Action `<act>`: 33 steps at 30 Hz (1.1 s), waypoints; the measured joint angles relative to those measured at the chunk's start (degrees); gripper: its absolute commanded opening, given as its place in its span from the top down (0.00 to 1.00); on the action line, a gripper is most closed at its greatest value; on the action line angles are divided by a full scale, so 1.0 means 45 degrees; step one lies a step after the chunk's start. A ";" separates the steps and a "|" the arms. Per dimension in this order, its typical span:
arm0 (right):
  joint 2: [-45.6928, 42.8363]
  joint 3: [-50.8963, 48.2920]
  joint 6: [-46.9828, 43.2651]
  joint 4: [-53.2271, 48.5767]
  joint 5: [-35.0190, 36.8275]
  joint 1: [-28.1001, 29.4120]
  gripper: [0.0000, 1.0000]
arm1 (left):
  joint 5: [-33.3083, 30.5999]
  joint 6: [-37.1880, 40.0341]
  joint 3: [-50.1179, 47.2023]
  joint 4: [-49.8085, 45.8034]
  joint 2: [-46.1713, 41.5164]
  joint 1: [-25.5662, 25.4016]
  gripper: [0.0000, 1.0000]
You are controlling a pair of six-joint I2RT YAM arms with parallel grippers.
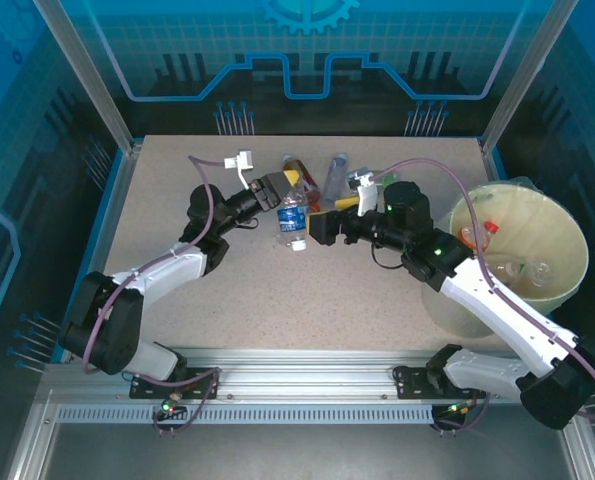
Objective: Put the plastic bottles in the bin
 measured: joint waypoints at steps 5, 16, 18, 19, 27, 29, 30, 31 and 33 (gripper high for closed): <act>0.0568 0.0000 0.0491 0.0291 -0.0520 0.0005 0.00 | 0.0588 -0.0311 0.0029 0.1020 0.0194 -0.0505 0.60; 0.1540 0.0010 0.1049 0.0908 -0.1802 0.0248 0.14 | 0.0670 -0.0248 0.0228 0.1093 0.0418 -0.1103 0.60; 0.1540 0.0010 0.1127 0.1083 -0.1996 0.0248 0.17 | 0.0665 -0.0243 0.0228 0.1093 0.0423 -0.1103 0.60; 0.1545 0.0010 0.1175 0.1137 -0.2079 0.0248 0.19 | 0.0665 -0.0228 0.0228 0.1093 0.0423 -0.1103 0.60; 0.1656 0.0010 0.1156 0.1195 -0.2268 0.0238 0.33 | 0.0670 -0.0141 0.0228 0.1093 0.0423 -0.1103 0.60; 0.1656 0.0015 0.1190 0.1166 -0.2254 0.0228 0.37 | 0.0670 -0.0107 0.0228 0.1098 0.0423 -0.1103 0.60; 0.1656 0.0024 0.1195 0.1132 -0.2234 0.0228 0.39 | 0.0675 -0.0078 0.0228 0.1098 0.0423 -0.1103 0.60; 0.1656 0.0053 0.1200 0.1078 -0.2215 0.0223 0.40 | 0.0675 -0.0053 0.0228 0.1098 0.0423 -0.1103 0.60; 0.1656 0.0126 0.1229 0.0967 -0.2166 0.0223 0.43 | 0.0675 -0.0034 0.0228 0.1117 0.0423 -0.1103 0.60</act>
